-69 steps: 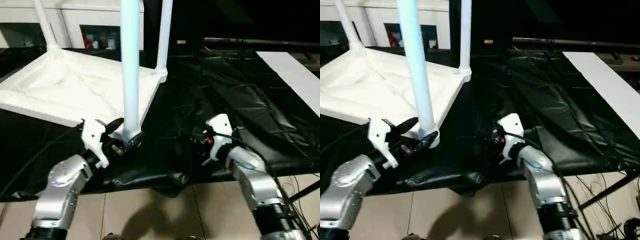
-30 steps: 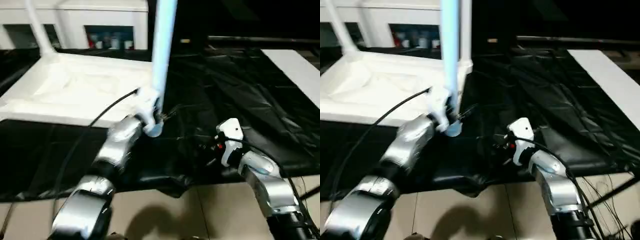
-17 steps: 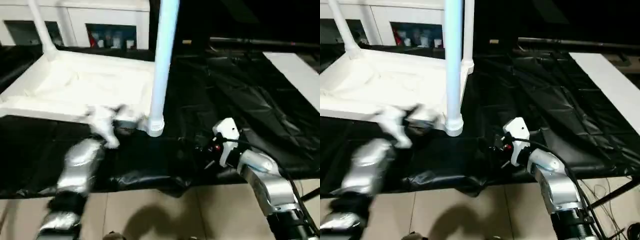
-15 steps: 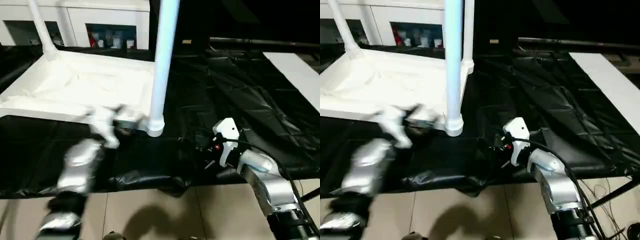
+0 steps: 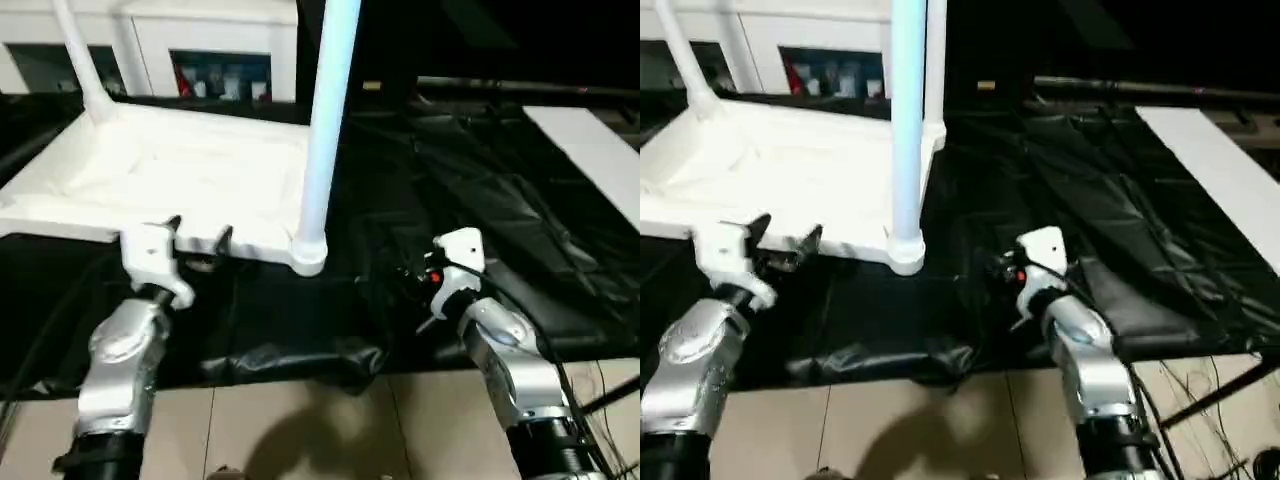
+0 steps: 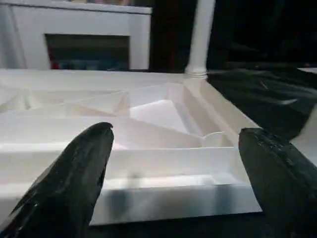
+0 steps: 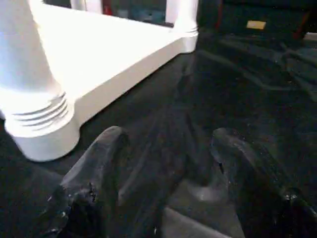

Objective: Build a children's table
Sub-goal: Rotate table base

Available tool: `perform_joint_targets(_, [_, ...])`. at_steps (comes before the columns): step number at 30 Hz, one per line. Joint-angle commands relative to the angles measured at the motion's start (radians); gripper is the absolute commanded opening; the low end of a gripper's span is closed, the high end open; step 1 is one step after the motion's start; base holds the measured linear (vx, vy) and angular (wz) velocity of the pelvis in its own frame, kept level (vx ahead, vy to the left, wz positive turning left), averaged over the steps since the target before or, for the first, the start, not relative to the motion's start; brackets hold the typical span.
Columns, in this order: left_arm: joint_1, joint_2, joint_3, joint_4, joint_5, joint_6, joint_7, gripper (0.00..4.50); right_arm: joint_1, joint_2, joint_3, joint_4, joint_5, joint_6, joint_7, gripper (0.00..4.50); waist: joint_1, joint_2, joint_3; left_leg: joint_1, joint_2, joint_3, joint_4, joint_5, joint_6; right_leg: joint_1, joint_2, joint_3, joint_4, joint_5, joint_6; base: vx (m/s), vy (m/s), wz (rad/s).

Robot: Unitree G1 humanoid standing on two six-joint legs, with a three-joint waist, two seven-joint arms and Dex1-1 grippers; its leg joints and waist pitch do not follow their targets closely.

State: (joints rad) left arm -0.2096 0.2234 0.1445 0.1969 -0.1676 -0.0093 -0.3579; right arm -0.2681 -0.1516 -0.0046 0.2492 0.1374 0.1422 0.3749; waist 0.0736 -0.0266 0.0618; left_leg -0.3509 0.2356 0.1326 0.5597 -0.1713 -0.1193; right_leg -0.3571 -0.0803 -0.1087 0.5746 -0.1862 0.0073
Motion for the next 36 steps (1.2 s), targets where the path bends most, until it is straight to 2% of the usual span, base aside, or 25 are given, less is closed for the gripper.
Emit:
perform_joint_targets(1, [-0.014,0.006,-0.013,-0.021,0.020,0.007,0.001,4.46,-0.012,0.002,-0.011,0.010,-0.006,-0.014,-0.014,3.01,-0.002,0.022,-0.050,-0.007,-0.033,0.009,-0.065,-0.497,0.073,0.070,-0.064,-0.010,-0.119,-0.744,-0.029,0.022,0.006,0.27])
perform_joint_targets(2, [-0.030,0.005,-0.022,-0.017,0.023,0.013,0.008,4.46,-0.021,0.007,-0.021,0.020,0.001,-0.023,-0.020,3.01,-0.018,0.031,-0.057,0.053,-0.017,0.021,-0.057,-0.501,0.047,0.040,-0.046,0.004,-0.124,-0.696,-0.060,0.065,0.008,0.21])
perform_joint_targets(3, [-0.030,0.005,-0.022,-0.017,0.023,0.013,0.008,4.46,-0.021,0.007,-0.021,0.020,0.001,-0.023,-0.020,3.01,-0.020,0.025,-0.054,0.056,-0.014,0.018,-0.061,-0.507,0.040,0.042,-0.041,0.004,-0.116,-0.643,-0.088,0.065,0.008,0.21])
perform_joint_targets(4, [-0.038,-0.001,-0.021,-0.022,0.018,0.024,0.017,4.46,-0.026,0.006,-0.026,0.025,0.004,-0.025,-0.019,3.01,-0.020,0.031,-0.053,0.054,-0.005,0.016,-0.073,-0.517,0.034,0.049,-0.030,0.009,-0.099,-0.551,-0.129,0.075,0.015,0.03])
perform_joint_targets(5, [-0.043,-0.006,-0.019,-0.025,0.013,0.035,0.021,4.46,-0.031,0.003,-0.027,0.028,0.006,-0.028,-0.015,3.01,-0.022,0.030,-0.061,0.060,-0.001,0.017,-0.078,-0.518,0.038,0.054,-0.026,0.016,-0.086,-0.470,-0.162,0.063,0.027,-0.06])
perform_joint_targets(6, [-0.043,-0.006,-0.019,-0.025,0.013,0.035,0.021,4.46,-0.031,0.003,-0.027,0.028,0.006,-0.028,-0.015,3.01,-0.022,0.030,-0.066,0.061,-0.001,0.019,-0.080,-0.499,0.045,0.059,-0.026,0.020,-0.080,-0.423,-0.182,0.063,0.027,-0.06])
perform_joint_targets(8, [-0.044,-0.009,-0.023,-0.030,0.018,0.048,0.025,4.46,-0.034,-0.012,-0.015,0.033,-0.002,-0.040,0.010,3.01,-0.023,0.027,-0.075,0.043,-0.008,0.034,-0.078,-0.393,0.076,0.081,-0.028,0.030,-0.064,-0.285,-0.234,0.077,0.025,-0.08])
perform_joint_targets(13, [-0.034,-0.009,-0.033,-0.041,0.025,0.059,0.030,4.46,-0.036,-0.017,0.009,0.044,-0.016,-0.050,0.026,3.01,-0.018,0.019,-0.091,0.023,-0.029,0.054,-0.057,-0.177,0.135,0.115,-0.024,0.041,-0.044,-0.126,-0.263,0.077,0.015,-0.06])
perform_joint_targets(20, [-0.009,-0.002,-0.027,-0.063,0.023,0.073,0.041,4.46,-0.023,-0.017,0.091,0.048,-0.041,-0.044,0.101,3.01,-0.019,0.015,-0.106,0.033,-0.047,0.052,-0.031,-0.002,0.237,0.126,0.000,0.040,-0.009,0.114,-0.267,0.092,-0.002,0.02])
perform_joint_targets(21, [-0.007,-0.002,-0.026,-0.064,0.023,0.074,0.041,4.46,-0.021,-0.017,0.095,0.046,-0.043,-0.044,0.104,3.01,-0.009,-0.006,-0.103,-0.107,-0.100,0.033,0.019,0.018,0.360,0.221,-0.036,0.006,-0.040,0.142,-0.123,0.083,-0.002,0.09])
perform_joint_targets(22, [-0.005,-0.001,-0.025,-0.066,0.022,0.078,0.041,4.46,-0.017,-0.015,0.095,0.045,-0.040,-0.045,0.106,3.01,-0.017,0.029,-0.100,-0.045,-0.076,0.004,0.008,0.084,0.408,0.167,-0.042,-0.029,-0.048,0.094,-0.124,0.074,0.023,0.51])
perform_joint_targets(23, [-0.004,0.000,-0.024,-0.068,0.021,0.080,0.041,4.46,-0.015,-0.010,0.087,0.044,-0.030,-0.038,0.101,3.01,-0.021,0.045,-0.093,-0.024,-0.086,-0.016,0.017,0.184,0.456,0.174,-0.014,-0.061,-0.053,0.034,-0.118,0.096,0.021,0.75])
perform_joint_targets(24, [-0.003,0.000,-0.023,-0.069,0.021,0.082,0.041,4.46,-0.013,-0.008,0.080,0.041,-0.024,-0.040,0.097,3.01,-0.049,0.069,-0.104,0.091,-0.023,-0.026,0.002,0.187,0.429,0.088,0.004,-0.042,-0.006,-0.032,-0.144,0.096,0.021,0.75])
perform_joint_targets(25, [-0.002,0.001,-0.023,-0.070,0.021,0.083,0.041,4.46,-0.012,-0.008,0.076,0.040,-0.021,-0.041,0.095,3.01,-0.077,0.052,-0.080,0.159,0.063,-0.101,-0.018,0.125,0.487,-0.002,0.002,-0.034,0.065,-0.180,-0.161,0.107,-0.028,0.31])
perform_joint_targets(26, [-0.002,0.002,-0.024,-0.070,0.020,0.083,0.039,4.46,-0.010,-0.009,0.075,0.041,-0.020,-0.043,0.096,3.01,-0.083,0.043,-0.088,0.187,0.088,-0.122,-0.019,0.140,0.516,-0.030,-0.013,-0.016,0.088,-0.180,-0.138,0.096,-0.056,-0.01])
perform_joint_targets(27, [-0.002,0.003,-0.025,-0.070,0.020,0.085,0.039,4.46,-0.009,-0.012,0.076,0.041,-0.023,-0.048,0.096,3.01,-0.072,0.036,-0.077,0.193,0.098,-0.121,-0.015,0.148,0.559,-0.068,-0.036,0.013,0.114,-0.153,-0.098,0.096,-0.056,-0.01])
perform_joint_targets(28, [-0.002,0.005,-0.027,-0.071,0.019,0.087,0.037,4.46,-0.008,-0.012,0.075,0.042,-0.025,-0.053,0.096,3.01,-0.059,0.008,-0.061,0.141,0.043,-0.066,-0.010,0.061,0.501,-0.035,-0.063,0.053,0.058,-0.057,-0.129,0.082,-0.083,-0.02])
perform_joint_targets(29, [-0.002,0.006,-0.029,-0.072,0.018,0.090,0.037,4.46,-0.007,-0.012,0.074,0.042,-0.027,-0.056,0.092,3.01,-0.012,-0.032,-0.065,0.030,-0.096,0.028,0.065,-0.070,0.374,0.103,-0.078,0.140,-0.019,-0.052,-0.216,0.063,-0.052,0.11])
perform_joint_targets(30, [0.000,0.006,-0.031,-0.073,0.016,0.092,0.037,4.46,-0.006,-0.013,0.074,0.043,-0.031,-0.060,0.087,3.01,0.006,-0.030,-0.067,-0.001,-0.110,0.026,0.103,-0.123,0.331,0.146,-0.115,0.192,-0.050,-0.115,-0.282,0.063,-0.052,0.11])
perform_joint_targets(31, [0.002,0.006,-0.033,-0.075,0.009,0.091,0.029,4.46,-0.003,-0.015,0.074,0.042,-0.035,-0.065,0.083,3.01,0.028,-0.028,-0.072,-0.054,-0.082,-0.001,0.154,-0.111,0.236,0.191,-0.153,0.216,-0.060,-0.137,-0.365,0.070,-0.020,0.21])
perform_joint_targets(32, [0.003,0.002,-0.030,-0.075,-0.003,0.091,0.022,4.46,-0.002,-0.015,0.072,0.040,-0.035,-0.065,0.080,3.01,0.030,-0.025,-0.073,-0.067,-0.069,-0.009,0.156,-0.085,0.198,0.193,-0.152,0.205,-0.058,-0.110,-0.382,0.078,-0.041,0.08])
perform_joint_targets(33, [0.003,0.001,-0.029,-0.076,-0.010,0.094,0.018,4.46,-0.002,-0.015,0.071,0.040,-0.034,-0.064,0.078,3.01,0.024,-0.015,-0.072,-0.090,-0.063,-0.013,0.134,-0.024,0.155,0.195,-0.116,0.169,-0.043,-0.033,-0.382,0.078,-0.041,0.08])
perform_joint_targets(34, [0.004,0.002,-0.031,-0.076,-0.014,0.100,0.012,4.46,-0.001,-0.015,0.069,0.038,-0.033,-0.064,0.075,3.01,0.017,0.030,-0.077,-0.052,-0.029,-0.015,0.040,0.086,0.156,0.152,-0.072,0.091,-0.025,0.013,-0.314,0.072,-0.013,0.05])
perform_joint_targets(35, [0.000,0.013,-0.041,-0.069,-0.018,0.120,-0.013,4.46,0.000,-0.020,0.062,0.037,-0.030,-0.065,0.074,3.01,-0.010,0.054,-0.078,-0.021,-0.005,-0.047,-0.008,0.148,0.215,0.122,-0.006,0.032,0.027,0.047,-0.210,0.114,0.012,-0.07])
perform_joint_targets(36, [-0.006,0.024,-0.050,-0.056,-0.019,0.115,-0.041,4.46,-0.001,-0.024,0.058,0.037,-0.029,-0.067,0.074,3.01,-0.026,0.069,-0.089,0.021,0.017,-0.083,0.008,0.259,0.305,0.073,0.021,0.024,0.081,0.083,-0.179,0.114,0.012,-0.07])
